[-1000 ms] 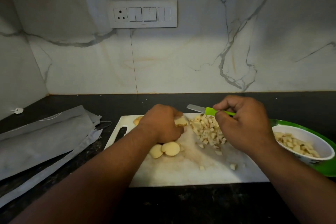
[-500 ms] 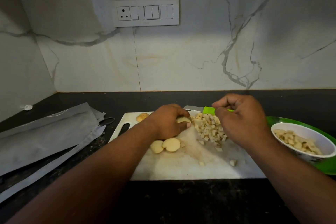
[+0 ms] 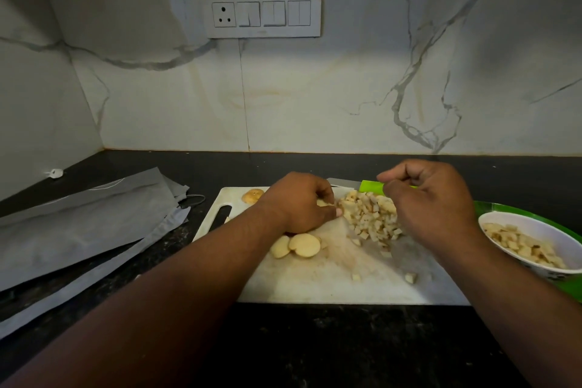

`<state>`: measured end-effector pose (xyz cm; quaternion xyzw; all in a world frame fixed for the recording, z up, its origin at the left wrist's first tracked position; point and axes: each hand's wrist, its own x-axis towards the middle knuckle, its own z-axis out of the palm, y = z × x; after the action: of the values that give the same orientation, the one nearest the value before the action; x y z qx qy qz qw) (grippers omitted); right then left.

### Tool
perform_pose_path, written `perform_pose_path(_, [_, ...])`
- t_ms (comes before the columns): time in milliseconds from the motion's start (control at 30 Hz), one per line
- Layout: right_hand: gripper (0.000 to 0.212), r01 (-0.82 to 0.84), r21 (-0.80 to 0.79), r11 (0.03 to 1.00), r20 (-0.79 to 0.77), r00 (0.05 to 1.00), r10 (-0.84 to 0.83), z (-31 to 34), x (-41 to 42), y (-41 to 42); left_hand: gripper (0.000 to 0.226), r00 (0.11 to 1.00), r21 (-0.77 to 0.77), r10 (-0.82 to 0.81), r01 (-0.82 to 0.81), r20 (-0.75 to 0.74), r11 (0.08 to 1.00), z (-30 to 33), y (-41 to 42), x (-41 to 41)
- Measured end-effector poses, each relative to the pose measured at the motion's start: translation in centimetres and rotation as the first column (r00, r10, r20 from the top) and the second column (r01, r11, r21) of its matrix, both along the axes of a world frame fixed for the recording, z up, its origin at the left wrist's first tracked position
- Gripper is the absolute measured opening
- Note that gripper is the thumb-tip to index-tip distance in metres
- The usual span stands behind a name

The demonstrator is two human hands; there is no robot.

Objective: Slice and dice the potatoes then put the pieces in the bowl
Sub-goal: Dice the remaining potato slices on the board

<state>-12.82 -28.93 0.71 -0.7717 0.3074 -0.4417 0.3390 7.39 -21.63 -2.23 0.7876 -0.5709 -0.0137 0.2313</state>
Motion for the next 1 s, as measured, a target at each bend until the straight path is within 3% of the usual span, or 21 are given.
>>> perform_pose_path(167, [0.019, 0.006, 0.001, 1.0, -0.013, 1.0, -0.006, -0.1, 0.1, 0.0, 0.008, 0.999, -0.003, 0.031, -0.031, -0.032, 1.0, 0.2, 0.2, 0.2])
perform_pose_path(367, [0.021, -0.004, 0.018, 1.0, 0.01, 1.0, 0.004, 0.1, 0.0, 0.1, 0.036, 0.96, -0.018, -0.023, 0.019, -0.278, 1.0, 1.3, 2.0, 2.3])
perform_pose_path(500, [0.021, -0.022, 0.018, 1.0, 0.008, 1.0, 0.022, 0.0, -0.1, -0.1, 0.053, 0.982, 0.102, 0.008, 0.011, -0.19, 0.995, 1.7, 3.1, 3.8])
perform_pose_path(733, [0.015, 0.01, -0.133, 0.991, -0.125, 0.992, -0.026, 0.3, -0.5, 0.5, 0.043, 0.994, 0.085, 0.012, -0.003, -0.105, 0.996, 1.1, 2.3, 3.9])
perform_pose_path(900, [0.012, -0.054, -0.264, 0.963, -0.193, 0.981, 0.003, 0.6, -0.6, 1.6, 0.037, 0.99, 0.033, -0.029, 0.033, -0.135, 0.999, 1.2, 2.3, 3.4])
perform_pose_path(1000, [0.01, -0.132, -0.293, 0.947, -0.22, 0.973, 0.068, 0.4, -0.5, 2.0, 0.036, 0.966, -0.011, -0.042, 0.04, -0.254, 0.999, 1.1, 2.3, 3.3])
